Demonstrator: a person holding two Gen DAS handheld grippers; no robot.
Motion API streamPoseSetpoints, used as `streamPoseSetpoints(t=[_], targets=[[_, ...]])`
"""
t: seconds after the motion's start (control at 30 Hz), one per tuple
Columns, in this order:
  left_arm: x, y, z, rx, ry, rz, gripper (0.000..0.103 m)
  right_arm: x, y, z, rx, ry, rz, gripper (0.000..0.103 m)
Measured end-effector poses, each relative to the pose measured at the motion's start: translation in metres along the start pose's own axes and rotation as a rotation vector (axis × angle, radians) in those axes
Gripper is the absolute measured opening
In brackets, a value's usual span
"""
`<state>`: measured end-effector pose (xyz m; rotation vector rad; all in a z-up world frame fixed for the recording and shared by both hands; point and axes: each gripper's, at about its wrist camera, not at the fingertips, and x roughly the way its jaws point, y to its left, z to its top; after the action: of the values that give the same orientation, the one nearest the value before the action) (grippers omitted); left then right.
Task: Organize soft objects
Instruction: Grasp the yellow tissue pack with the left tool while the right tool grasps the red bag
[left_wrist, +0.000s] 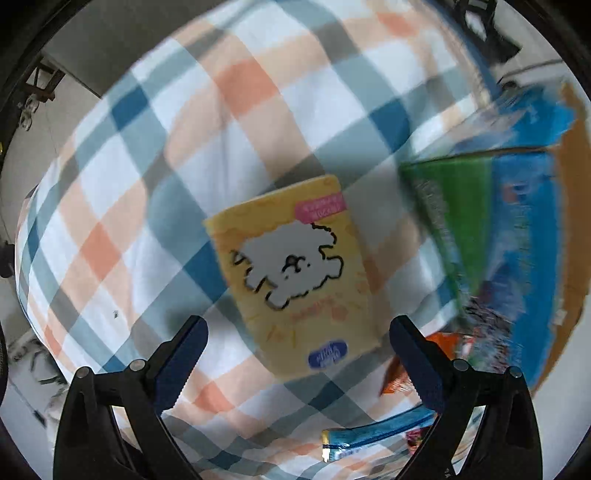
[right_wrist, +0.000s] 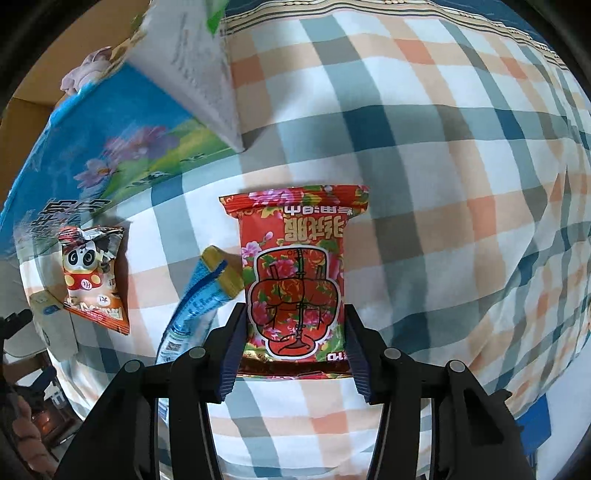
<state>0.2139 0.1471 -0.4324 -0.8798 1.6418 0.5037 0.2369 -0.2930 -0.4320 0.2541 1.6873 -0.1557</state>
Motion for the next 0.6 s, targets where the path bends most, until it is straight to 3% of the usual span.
streamPoseSetpoints(t=[0.1, 0.13, 0.17, 0.3, 0.5, 0.6], targets=[[0.014, -0.006, 0.005, 0.049, 0.003, 0.038, 0.097, 0.002, -0.001, -0.001, -0.007, 0.005, -0.018, 0.052], [0.014, -0.009, 0.003, 0.091, -0.016, 0.053, 0.08, 0.003, -0.001, -0.002, -0.015, 0.006, -0.026, 0.052], [0.015, -0.013, -0.001, 0.139, -0.025, 0.074, 0.074, 0.003, 0.0, -0.002, -0.022, 0.005, -0.032, 0.052], [0.019, -0.039, -0.032, 0.372, -0.069, 0.144, 0.071, 0.006, 0.012, -0.013, -0.054, 0.02, -0.037, 0.051], [0.041, -0.07, -0.129, 0.777, -0.096, 0.272, 0.067, 0.013, 0.005, -0.055, -0.123, 0.057, -0.069, 0.051], [0.05, -0.069, -0.159, 0.883, -0.104, 0.316, 0.067, 0.012, 0.002, -0.071, -0.141, 0.063, -0.075, 0.051]])
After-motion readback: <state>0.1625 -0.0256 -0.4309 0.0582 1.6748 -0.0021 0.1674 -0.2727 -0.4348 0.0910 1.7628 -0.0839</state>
